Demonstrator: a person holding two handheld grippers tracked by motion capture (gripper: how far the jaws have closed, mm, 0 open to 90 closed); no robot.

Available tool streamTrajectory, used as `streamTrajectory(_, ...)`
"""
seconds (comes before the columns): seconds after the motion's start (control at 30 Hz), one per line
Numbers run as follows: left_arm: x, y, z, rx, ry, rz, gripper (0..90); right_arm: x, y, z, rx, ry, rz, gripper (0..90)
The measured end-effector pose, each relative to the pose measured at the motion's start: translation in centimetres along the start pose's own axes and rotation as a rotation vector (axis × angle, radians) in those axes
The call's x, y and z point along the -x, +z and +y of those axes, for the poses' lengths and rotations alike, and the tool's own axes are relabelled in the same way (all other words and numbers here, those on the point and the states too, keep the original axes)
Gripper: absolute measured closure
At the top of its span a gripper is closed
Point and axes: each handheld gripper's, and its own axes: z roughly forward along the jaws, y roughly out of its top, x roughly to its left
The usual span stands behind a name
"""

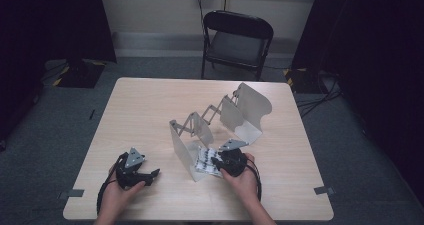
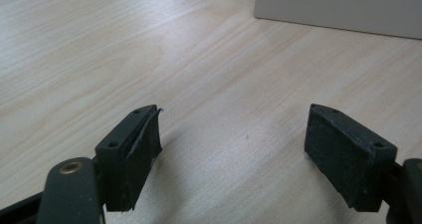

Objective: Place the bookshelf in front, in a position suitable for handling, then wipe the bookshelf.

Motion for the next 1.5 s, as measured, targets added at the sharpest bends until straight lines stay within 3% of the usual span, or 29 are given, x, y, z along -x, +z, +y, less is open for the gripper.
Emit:
streamTrajectory(0.1,0.0,0.0,0.0,0.001,-0.005,-0.002,21.8,0.4,-0.4,-0.1,-0.022,-0.014,0.015,73.7)
streamTrajectory(0.3,-0.1,0.0,0.0,-0.003,-0.009,-0.006,21.8,1.5,-0.7,-0.1,-0.004,0.078,-0.011,79.6)
streamTrajectory(0.5,-0.1,0.0,0.0,-0.002,-0.008,-0.002,21.6,-1.0,-0.1,0.2,-0.009,0.081,0.084,73.0)
streamTrajectory(0.63,-0.1,0.1,0.0,-0.003,-0.007,-0.013,21.7,-2.7,0.1,0.4,-0.016,0.036,0.118,61.9)
streamTrajectory(0.73,-0.1,0.1,0.0,-0.005,-0.012,-0.015,21.7,-2.5,-0.2,0.3,-0.002,-0.002,0.121,52.8)
streamTrajectory(0.8,-0.1,0.1,0.1,-0.004,-0.021,-0.025,21.7,-2.0,-0.5,0.2,0.014,-0.033,0.149,48.8)
streamTrajectory(0.9,-0.1,0.2,0.1,-0.006,-0.027,-0.03,21.6,-1.6,-0.9,-0.2,0.025,-0.095,0.156,48.6)
streamTrajectory(1.03,-0.2,0.3,0.2,-0.01,-0.028,-0.032,21.6,-1.4,-1.0,-0.4,0.028,-0.102,0.172,47.1)
streamTrajectory(1.17,-0.3,0.3,0.2,-0.013,-0.037,-0.044,21.5,-1.7,-0.8,-0.2,0.016,-0.146,0.171,46.8)
streamTrajectory(1.5,-0.2,0.5,0.3,-0.011,-0.03,-0.049,21.5,-1.8,-1.0,-0.4,0.017,-0.143,0.168,46.6)
